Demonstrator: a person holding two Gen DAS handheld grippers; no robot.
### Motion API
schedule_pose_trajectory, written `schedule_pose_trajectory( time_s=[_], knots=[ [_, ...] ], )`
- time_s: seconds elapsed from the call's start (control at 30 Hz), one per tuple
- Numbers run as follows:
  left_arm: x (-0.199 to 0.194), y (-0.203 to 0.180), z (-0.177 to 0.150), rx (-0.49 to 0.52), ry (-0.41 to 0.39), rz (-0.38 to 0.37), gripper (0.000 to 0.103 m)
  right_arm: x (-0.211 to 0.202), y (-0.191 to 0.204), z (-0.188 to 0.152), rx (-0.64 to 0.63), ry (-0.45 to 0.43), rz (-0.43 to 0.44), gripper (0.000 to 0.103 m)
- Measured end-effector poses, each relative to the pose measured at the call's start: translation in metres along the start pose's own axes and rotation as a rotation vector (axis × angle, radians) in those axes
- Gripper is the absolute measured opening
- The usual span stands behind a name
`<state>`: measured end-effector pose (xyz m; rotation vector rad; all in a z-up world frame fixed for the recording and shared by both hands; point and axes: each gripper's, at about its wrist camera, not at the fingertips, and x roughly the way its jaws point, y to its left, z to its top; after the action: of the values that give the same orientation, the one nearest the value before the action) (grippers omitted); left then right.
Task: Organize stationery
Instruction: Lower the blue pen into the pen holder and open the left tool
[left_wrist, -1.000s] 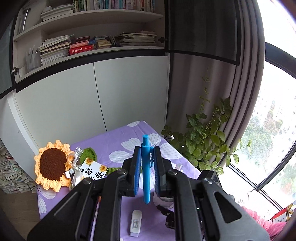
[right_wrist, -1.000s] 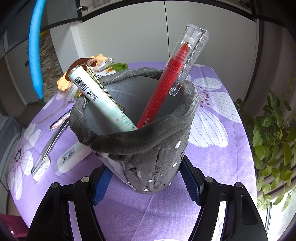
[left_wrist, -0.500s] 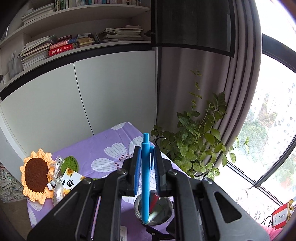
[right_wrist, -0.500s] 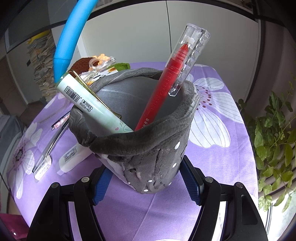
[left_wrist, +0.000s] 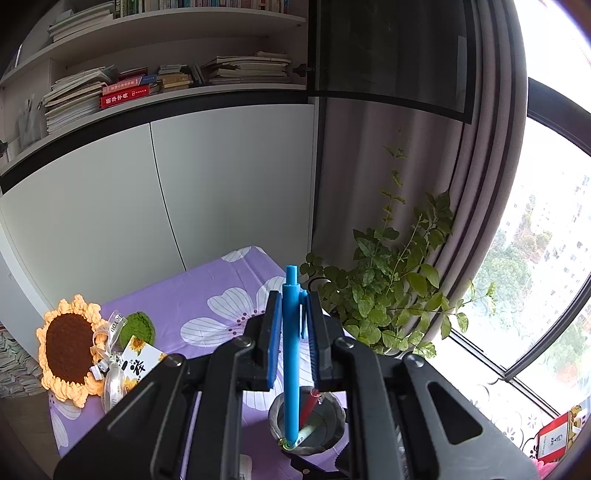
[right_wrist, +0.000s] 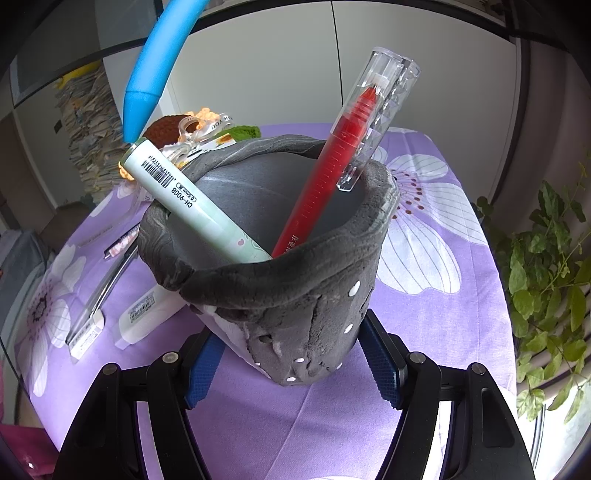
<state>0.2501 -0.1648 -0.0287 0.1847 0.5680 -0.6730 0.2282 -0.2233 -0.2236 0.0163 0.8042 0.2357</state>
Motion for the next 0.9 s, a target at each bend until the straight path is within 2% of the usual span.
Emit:
schedule_pose_trajectory(
  time_s=[0.27,0.57,0.73,0.9],
  knots=[
    [0.002,-0.001,0.002,-0.001,0.004,-0.011,0.011,0.0,0.0,0.0,0.0,0.0,0.0,0.072],
    [0.013,0.008,-0.022,-0.015,0.071,-0.008,0.011,0.0,0.001,0.0,0.0,0.0,0.0,0.072],
    [0.002,0.017,-0.017,-0.048,0.047,-0.013,0.011,0.0,0.001,0.0,0.0,0.001,-0.001,0.072],
    [-0.019,0.012,-0.012,-0.037,-0.002,-0.031,0.011,0.0,0.0,-0.001,0.002,0.006,0.0,0.072]
  ],
)
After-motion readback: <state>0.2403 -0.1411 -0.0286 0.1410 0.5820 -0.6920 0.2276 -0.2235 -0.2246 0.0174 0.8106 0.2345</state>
